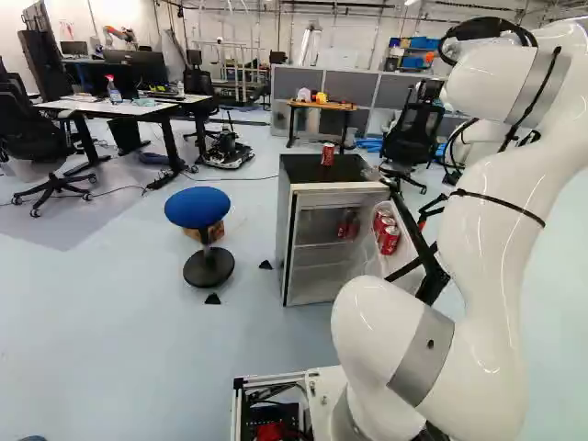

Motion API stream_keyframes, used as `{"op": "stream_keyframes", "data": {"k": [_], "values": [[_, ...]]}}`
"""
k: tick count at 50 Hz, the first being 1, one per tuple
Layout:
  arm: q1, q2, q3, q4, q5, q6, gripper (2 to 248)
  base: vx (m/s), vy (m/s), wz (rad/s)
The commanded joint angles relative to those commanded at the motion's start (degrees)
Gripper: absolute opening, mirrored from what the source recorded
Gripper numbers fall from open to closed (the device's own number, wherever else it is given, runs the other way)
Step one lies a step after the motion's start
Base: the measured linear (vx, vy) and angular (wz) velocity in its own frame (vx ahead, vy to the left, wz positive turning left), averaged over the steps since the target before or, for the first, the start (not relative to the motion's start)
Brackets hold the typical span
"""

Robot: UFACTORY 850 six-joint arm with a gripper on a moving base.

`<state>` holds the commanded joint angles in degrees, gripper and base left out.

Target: Grab a drink from the fridge

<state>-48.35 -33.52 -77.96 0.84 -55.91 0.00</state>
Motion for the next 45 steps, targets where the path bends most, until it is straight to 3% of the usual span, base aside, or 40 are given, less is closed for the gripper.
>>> {"op": "stream_keyframes", "data": {"k": [45], "values": [[2.9,6.7,10.8,0.0,8.8,0.0,247,0.0,0.0,0.0]]}}
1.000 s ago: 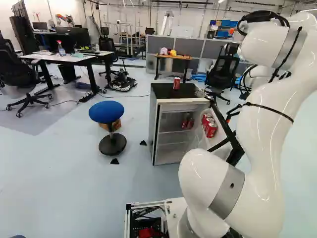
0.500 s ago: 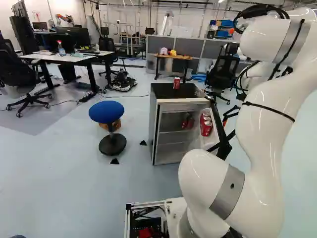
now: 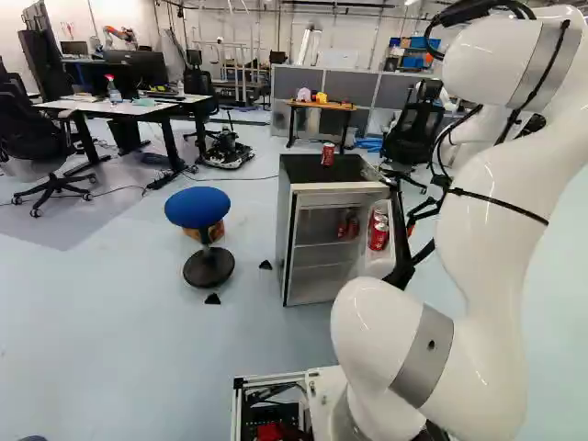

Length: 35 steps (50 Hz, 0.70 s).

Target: Grab a drink from the fridge

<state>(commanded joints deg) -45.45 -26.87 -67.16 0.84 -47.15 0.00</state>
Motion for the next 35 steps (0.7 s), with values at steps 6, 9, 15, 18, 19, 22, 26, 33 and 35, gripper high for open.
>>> {"op": "stream_keyframes", "data": {"k": [6,9,15,18,19,22,26,33,35], "values": [[0.6,1.0,1.5,0.0,1.1,0.0,247,0.0,0.0,0.0],[0.9,1.5,2.3,0.0,1.7,0.0,247,0.0,0.0,0.0],[1.5,2.5,3.9,0.0,2.9,0.0,247,0.0,0.0,0.0],[1.8,3.1,4.7,0.0,3.5,0.0,247,0.0,0.0,0.0],[1.9,3.2,5.0,0.0,3.6,0.0,247,0.0,0.0,0.0],[2.3,3.8,5.7,0.0,4.2,0.0,247,0.0,0.0,0.0],[2.8,4.5,6.8,0.0,5.0,0.0,247,0.0,0.0,0.0],[3.6,5.7,8.6,0.0,6.3,0.0,247,0.0,0.0,0.0],[3.8,6.1,9.1,0.0,6.7,0.0,247,0.0,0.0,0.0]]}}
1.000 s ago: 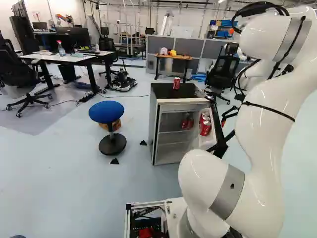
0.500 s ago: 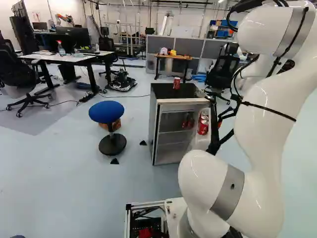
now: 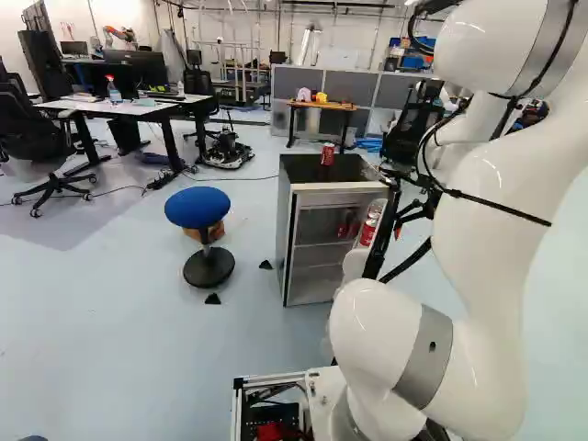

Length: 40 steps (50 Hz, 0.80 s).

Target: Grab a drink from the fridge

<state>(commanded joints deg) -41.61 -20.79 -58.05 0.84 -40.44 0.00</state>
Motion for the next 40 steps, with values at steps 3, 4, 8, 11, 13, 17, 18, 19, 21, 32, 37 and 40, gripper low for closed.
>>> {"op": "stream_keyframes", "data": {"k": [3,4,8,11,13,17,18,19,21,32,37,40], "values": [[0.4,0.5,0.8,0.0,0.6,0.0,247,0.0,0.0,0.0],[0.5,0.7,1.0,0.0,0.8,0.0,247,0.0,0.0,0.0],[1.0,1.4,2.0,0.0,1.7,0.0,247,0.0,0.0,0.0],[1.4,2.0,2.8,0.0,2.5,0.0,247,0.0,0.0,0.0],[1.7,2.3,3.3,0.0,3.0,0.0,247,0.0,0.0,0.0],[2.2,3.1,4.3,0.0,4.2,0.0,247,0.0,0.0,0.0],[2.3,3.3,4.6,0.0,4.5,0.0,247,0.0,0.0,0.0],[2.5,3.4,4.8,0.0,4.8,0.0,247,0.0,0.0,0.0],[2.8,3.8,5.3,0.0,5.4,0.0,247,0.0,0.0,0.0],[4.3,5.9,8.1,0.0,8.7,0.0,247,0.0,0.0,0.0],[5.0,6.8,9.3,0.0,10.2,0.0,247,0.0,0.0,0.0],[5.5,7.4,10.0,0.0,11.1,0.0,247,0.0,0.0,0.0]]}}
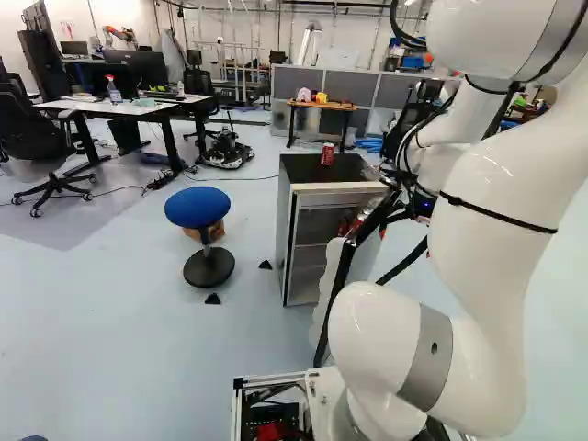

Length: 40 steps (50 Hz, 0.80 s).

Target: Grab a drink from the fridge

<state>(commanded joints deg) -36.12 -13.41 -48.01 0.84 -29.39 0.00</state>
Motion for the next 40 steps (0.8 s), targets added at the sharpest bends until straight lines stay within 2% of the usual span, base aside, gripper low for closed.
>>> {"op": "stream_keyframes", "data": {"k": [40], "values": [[7.3,6.5,7.8,0.0,12.1,0.0,247,0.0,0.0,0.0]]}}
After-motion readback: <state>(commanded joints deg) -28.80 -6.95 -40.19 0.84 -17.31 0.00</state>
